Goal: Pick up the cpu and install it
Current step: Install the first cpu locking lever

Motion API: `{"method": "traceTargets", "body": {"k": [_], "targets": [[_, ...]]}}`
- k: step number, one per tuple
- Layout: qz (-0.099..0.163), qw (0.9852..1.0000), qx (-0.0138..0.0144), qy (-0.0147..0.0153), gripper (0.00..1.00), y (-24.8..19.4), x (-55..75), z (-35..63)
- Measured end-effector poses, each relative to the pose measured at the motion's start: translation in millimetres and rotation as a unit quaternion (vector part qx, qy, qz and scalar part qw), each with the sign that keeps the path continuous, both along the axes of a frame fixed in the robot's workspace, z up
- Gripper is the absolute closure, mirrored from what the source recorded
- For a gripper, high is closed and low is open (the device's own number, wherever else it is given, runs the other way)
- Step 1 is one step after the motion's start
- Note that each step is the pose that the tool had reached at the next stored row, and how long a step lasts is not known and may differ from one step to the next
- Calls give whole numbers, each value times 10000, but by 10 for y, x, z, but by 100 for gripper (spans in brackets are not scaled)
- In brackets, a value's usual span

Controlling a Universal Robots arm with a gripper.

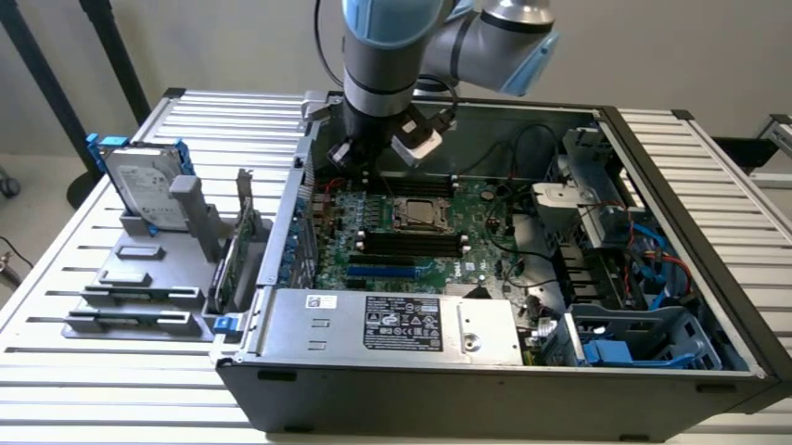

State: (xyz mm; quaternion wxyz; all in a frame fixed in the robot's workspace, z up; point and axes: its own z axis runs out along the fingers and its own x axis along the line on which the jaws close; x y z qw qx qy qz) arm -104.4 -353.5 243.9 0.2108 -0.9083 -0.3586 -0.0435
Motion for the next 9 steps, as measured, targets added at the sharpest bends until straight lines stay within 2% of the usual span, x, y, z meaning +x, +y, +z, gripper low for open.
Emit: {"method": "traceTargets", "body": {"k": [9], "targets": [[-65,10000,9,-8,89,80,34,-3]]}}
